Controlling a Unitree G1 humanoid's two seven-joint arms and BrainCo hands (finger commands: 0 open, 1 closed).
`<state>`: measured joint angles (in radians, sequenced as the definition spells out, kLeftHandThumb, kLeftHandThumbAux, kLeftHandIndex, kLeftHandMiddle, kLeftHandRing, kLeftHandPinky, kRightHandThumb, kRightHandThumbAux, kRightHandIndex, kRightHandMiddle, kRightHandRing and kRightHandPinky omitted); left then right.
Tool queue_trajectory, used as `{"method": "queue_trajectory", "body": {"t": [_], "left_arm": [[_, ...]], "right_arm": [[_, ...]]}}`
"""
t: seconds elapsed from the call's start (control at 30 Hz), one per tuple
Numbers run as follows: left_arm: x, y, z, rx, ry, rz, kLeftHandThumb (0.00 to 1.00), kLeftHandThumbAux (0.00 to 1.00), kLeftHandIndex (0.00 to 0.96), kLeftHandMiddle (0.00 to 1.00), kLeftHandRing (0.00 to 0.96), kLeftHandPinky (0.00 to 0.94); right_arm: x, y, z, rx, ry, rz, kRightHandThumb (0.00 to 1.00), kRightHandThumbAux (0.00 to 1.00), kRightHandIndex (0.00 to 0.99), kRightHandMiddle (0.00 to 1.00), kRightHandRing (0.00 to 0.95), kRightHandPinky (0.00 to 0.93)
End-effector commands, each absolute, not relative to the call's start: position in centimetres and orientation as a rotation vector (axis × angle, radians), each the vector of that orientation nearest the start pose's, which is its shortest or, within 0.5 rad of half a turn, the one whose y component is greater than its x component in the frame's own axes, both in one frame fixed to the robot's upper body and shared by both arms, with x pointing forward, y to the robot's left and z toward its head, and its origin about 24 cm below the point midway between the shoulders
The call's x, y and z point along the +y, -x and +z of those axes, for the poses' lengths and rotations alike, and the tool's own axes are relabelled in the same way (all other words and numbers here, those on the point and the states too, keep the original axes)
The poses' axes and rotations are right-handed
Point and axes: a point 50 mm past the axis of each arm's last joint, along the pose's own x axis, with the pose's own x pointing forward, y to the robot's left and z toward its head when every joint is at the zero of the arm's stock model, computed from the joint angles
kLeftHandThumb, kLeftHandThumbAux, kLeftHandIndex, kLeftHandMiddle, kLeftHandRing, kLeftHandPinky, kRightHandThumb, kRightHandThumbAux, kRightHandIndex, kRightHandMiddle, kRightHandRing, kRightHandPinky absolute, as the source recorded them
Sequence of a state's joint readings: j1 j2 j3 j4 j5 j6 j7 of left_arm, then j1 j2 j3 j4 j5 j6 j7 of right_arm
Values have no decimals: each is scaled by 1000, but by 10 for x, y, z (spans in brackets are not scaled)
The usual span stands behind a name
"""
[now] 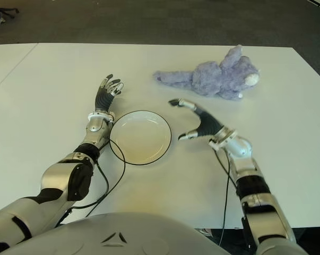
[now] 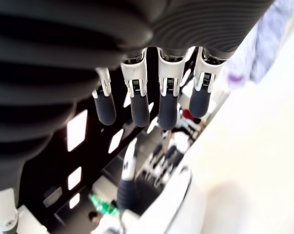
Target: Put the doll into the plate.
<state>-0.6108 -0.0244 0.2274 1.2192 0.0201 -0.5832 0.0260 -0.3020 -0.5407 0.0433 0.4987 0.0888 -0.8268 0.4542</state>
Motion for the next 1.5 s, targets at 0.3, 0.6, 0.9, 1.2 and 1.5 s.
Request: {"method": "queue_trajectory", "body": {"t": [0.3,0.6,0.9,1.2,1.5], "left_arm": [[127,-249,-94,519,102,52,0,602,120,250,266,262],[127,-251,-93,522,121,56,0,595,127,266,284,277],[126,-249,-95,534,137,59,0,604,131,264,278,276],[125,-249,-94,525,157,59,0,596,117,254,263,247],[124,-249,-94,526,172,59,0,596,127,254,268,261]], "right_arm": [[-251,-331,178,-718,661,161,2,527,148,108,95,98],[-271,-355,191,-609,781,-7,36,526,102,77,64,72],[-276,-370,208,-540,868,-86,80,530,82,87,70,76],[-282,-376,221,-497,949,-143,72,572,123,113,76,58],[-282,-386,203,-316,1130,-128,23,597,129,110,63,18]]}}
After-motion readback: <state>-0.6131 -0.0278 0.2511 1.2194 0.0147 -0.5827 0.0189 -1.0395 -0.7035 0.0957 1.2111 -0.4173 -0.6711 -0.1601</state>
